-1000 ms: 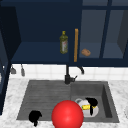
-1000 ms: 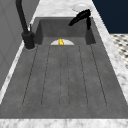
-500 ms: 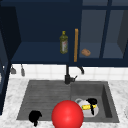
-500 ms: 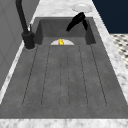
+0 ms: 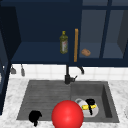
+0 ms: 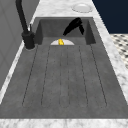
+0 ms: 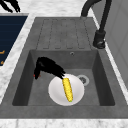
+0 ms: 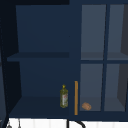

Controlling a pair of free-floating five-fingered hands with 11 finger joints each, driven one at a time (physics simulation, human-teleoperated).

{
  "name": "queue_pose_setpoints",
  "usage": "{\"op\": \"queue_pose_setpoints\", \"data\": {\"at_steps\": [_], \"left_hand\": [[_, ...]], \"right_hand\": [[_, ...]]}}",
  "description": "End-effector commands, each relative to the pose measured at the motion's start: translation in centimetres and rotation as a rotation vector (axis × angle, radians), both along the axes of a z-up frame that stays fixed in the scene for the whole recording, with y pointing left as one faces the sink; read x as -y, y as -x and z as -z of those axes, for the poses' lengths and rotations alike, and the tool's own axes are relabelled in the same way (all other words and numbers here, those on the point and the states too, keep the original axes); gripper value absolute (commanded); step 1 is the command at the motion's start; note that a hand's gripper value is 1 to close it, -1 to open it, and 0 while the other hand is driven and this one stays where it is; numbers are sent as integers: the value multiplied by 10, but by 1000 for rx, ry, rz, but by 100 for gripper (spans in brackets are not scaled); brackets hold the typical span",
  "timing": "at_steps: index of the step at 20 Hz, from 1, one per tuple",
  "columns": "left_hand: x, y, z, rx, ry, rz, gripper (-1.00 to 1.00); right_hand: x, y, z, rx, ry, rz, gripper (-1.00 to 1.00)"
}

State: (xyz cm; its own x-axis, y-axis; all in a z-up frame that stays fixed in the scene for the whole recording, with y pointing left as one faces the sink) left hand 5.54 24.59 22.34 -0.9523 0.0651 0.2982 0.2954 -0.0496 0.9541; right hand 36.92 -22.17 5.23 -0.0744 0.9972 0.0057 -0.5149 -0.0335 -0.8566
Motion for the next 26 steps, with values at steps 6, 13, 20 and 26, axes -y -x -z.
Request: {"op": "queue_pose_setpoints", "data": {"at_steps": [6,13,20,26], "left_hand": [[0,0,0,0,0,0,0],[0,0,0,0,0,0,0],[0,0,0,0,0,0,0],[0,0,0,0,0,0,0]], "right_hand": [[8,-15,35,2,3,-30,-100],[4,-56,48,-168,35,-6,-100],[5,-75,70,-214,37,5,-100],[10,-76,99,-112,31,0,-100]]}}
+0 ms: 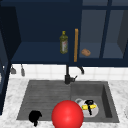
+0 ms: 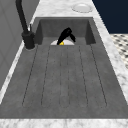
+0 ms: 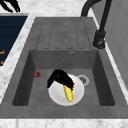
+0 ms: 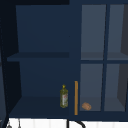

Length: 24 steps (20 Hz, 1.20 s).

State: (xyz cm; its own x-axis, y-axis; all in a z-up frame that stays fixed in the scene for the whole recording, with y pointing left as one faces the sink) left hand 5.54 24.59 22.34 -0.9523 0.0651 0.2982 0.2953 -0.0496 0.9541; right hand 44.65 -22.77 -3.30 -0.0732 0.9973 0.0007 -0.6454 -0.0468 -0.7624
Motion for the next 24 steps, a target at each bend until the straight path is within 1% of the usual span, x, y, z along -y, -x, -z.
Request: {"op": "queue_pose_setpoints", "data": {"at_steps": [1,3,4,6,9,13,16,17,19,20,21,22,23,24], "left_hand": [[0,0,0,0,0,0,0],[0,0,0,0,0,0,0],[0,0,0,0,0,0,0],[0,0,0,0,0,0,0],[0,0,0,0,0,0,0],[0,0,0,0,0,0,0],[0,0,0,0,0,0,0],[0,0,0,0,0,0,0],[0,0,0,0,0,0,0],[0,0,0,0,0,0,0],[0,0,0,0,0,0,0],[0,0,0,0,0,0,0],[0,0,0,0,0,0,0],[0,0,0,0,0,0,0]], "right_hand": [[6,2,19,62,11,-3,-100],[8,1,31,68,9,-2,-100],[7,0,37,44,17,-3,-100],[5,-9,47,35,40,-7,-100],[2,-28,47,39,42,-17,-100],[0,-47,42,-35,16,-15,-100],[0,-55,40,-103,23,-11,-100],[0,-55,45,-100,32,-7,-100],[-2,-54,59,-63,58,0,-100],[-4,-54,63,-50,68,0,100],[-5,-49,63,6,80,-12,100],[-5,-47,62,65,78,-10,100],[-3,-47,61,110,74,-10,100],[-3,-48,58,138,60,-9,100]]}}
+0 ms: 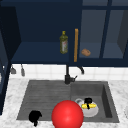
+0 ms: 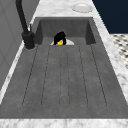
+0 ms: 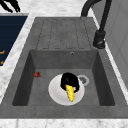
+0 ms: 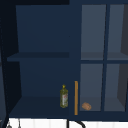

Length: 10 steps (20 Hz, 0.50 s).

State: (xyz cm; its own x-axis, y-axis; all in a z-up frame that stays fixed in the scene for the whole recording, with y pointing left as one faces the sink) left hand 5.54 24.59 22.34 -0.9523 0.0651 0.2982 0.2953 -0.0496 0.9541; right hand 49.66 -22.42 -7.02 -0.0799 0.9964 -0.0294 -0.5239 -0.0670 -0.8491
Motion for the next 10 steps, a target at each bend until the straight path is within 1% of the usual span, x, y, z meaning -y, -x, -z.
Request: {"op": "queue_pose_setpoints", "data": {"at_steps": [1,3,4,5,6,7,8,9,10], "left_hand": [[0,0,0,0,0,0,0],[0,0,0,0,0,0,0],[0,0,0,0,0,0,0],[0,0,0,0,0,0,0],[0,0,0,0,0,0,0],[0,0,0,0,0,0,0],[0,0,0,0,0,0,0],[0,0,0,0,0,0,0],[0,0,0,0,0,0,0]], "right_hand": [[0,0,18,17,36,0,100],[0,-3,13,64,24,-3,100],[-2,-3,12,102,27,-4,100],[-5,-2,10,160,30,-5,100],[-5,-2,9,182,20,-5,100],[-4,1,5,198,2,5,100],[-6,0,4,204,2,6,100],[-8,-4,-11,218,2,-5,100],[-4,-5,-19,174,-11,-12,100]]}}
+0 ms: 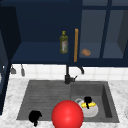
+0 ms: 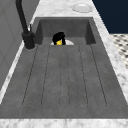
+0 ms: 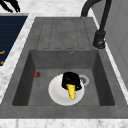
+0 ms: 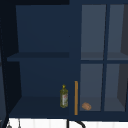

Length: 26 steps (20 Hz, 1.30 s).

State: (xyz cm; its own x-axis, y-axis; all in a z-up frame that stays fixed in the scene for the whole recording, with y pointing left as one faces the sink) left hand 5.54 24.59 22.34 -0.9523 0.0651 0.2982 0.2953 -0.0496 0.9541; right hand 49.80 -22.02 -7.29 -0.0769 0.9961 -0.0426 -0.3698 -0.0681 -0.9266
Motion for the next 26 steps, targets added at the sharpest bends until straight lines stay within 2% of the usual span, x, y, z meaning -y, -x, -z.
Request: {"op": "queue_pose_setpoints", "data": {"at_steps": [1,8,15,26], "left_hand": [[0,0,0,0,0,0,0],[0,0,0,0,0,0,0],[0,0,0,0,0,0,0],[0,0,0,0,0,0,0]], "right_hand": [[3,-2,-28,0,-23,-21,100],[20,16,-68,-50,-54,-34,100],[40,36,-118,-60,-44,-33,100],[68,112,-201,-36,-40,-29,100]]}}
